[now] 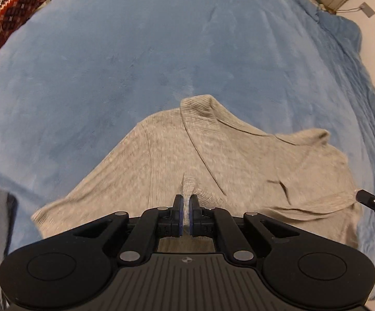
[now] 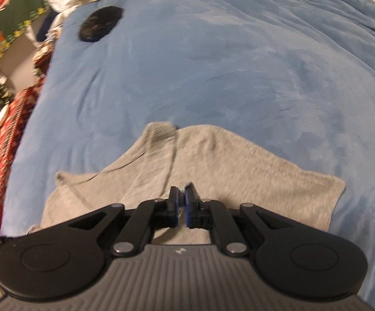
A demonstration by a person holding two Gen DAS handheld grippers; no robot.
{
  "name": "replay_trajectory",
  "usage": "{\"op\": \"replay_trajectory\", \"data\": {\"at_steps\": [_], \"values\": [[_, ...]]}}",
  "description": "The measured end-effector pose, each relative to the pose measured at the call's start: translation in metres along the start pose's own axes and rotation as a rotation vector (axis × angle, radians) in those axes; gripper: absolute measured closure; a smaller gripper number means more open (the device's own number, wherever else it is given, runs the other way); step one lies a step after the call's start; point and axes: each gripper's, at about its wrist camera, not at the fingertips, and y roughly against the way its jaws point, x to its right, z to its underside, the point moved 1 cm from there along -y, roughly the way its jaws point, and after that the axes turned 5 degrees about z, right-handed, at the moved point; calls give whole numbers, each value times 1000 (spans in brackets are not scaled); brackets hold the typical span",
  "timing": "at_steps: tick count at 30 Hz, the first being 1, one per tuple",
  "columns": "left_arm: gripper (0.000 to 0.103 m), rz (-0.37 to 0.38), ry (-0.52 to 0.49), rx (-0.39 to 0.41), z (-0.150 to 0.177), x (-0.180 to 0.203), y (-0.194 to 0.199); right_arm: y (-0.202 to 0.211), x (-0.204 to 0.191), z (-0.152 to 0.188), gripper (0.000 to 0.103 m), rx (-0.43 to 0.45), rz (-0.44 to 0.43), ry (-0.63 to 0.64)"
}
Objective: Fold clothes
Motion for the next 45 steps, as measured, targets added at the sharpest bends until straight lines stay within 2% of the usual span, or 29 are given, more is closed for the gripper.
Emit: {"op": "replay_trajectory", "data": {"at_steps": [7,8,9,10,12,15,17,19,22,27,30,32,36,39,40,41,42,43,45], "values": [[98,-25,75,-24,-12,-20,-24,-39,9,-6,97,-6,45,-20],[96,-34,81,-19,-13,-21,-25,-41,11,-6,96,-4,47,-26],[91,-46,80,-12,-14,-21,-24,-42,12,-6,90,-3,48,-32],[81,-59,80,-6,-15,-21,-24,-43,13,-6,87,1,49,-39],[66,-60,52,16,-16,-18,-18,-38,14,-7,84,13,44,-37],[65,-71,-17,65,-12,-10,1,-25,11,-6,83,34,32,-11],[65,-51,-54,83,-7,-5,13,-13,4,-3,82,39,8,25],[65,-18,-95,77,0,-1,18,-4,-6,3,81,30,-28,74],[64,-49,-149,56,12,3,14,-2,-33,18,77,-3,-89,188],[64,-98,-102,21,15,-14,1,-13,-66,33,72,32,-12,335],[64,-79,-83,28,7,-20,-2,-21,-58,24,66,96,131,357],[64,-62,-82,26,0,-19,-5,-29,-48,16,66,107,201,361],[64,-69,-122,6,-8,-11,-19,-43,-39,6,68,87,207,401],[65,-81,-154,-20,-10,-6,-29,-55,-40,6,74,61,207,437],[69,-83,-162,-31,-11,-5,-32,-58,-41,7,80,59,209,444],[73,-85,-165,-41,-11,-4,-34,-62,-42,8,85,59,214,453],[85,-88,-163,-50,-11,-6,-37,-63,-43,10,96,63,221,462],[95,-89,-155,-58,-11,-7,-38,-62,-43,11,100,70,229,471],[96,-86,-126,-71,-11,-11,-37,-57,-43,13,100,84,240,467]]}}
